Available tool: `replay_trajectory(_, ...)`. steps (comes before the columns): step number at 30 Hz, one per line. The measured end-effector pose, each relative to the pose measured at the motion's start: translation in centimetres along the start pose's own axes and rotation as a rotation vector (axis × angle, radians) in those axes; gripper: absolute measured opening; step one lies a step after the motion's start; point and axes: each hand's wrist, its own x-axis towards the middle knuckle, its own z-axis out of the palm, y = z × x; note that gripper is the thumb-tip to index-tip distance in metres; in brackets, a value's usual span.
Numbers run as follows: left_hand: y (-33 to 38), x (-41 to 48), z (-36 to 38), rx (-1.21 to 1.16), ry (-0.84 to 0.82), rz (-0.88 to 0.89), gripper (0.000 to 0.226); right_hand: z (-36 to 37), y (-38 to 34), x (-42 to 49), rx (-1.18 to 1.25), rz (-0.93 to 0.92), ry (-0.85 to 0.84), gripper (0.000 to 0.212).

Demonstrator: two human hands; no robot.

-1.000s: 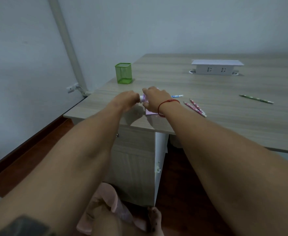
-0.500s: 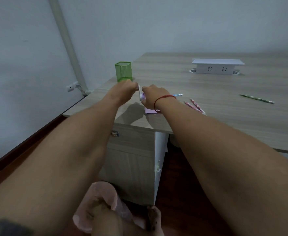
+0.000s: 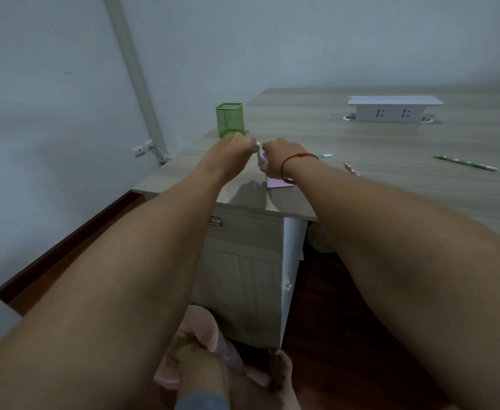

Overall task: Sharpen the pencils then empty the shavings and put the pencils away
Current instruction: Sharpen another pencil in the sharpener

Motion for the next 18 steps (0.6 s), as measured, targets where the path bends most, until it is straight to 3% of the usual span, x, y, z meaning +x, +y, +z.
replay_trajectory(6, 2.1, -3.1, 0.2, -0.128, -0.097, -0.040, 0.031, -0.3, -0.3, -0.2, -0.040, -0.006, 0.021, 0.032)
replay_trajectory(14, 3.9, -3.2, 1.8, -0.074, -0.364, -0.250, 0.027, 0.2, 0.5, -0.4, -0.055, -0.090, 0.031, 0.035)
replay_trajectory(18, 3.1, -2.6, 3.5, -0.071, -0.414, -0.204, 0.023, 0.5, 0.7, -0.4, -0.063, -0.114, 0.047, 0.038)
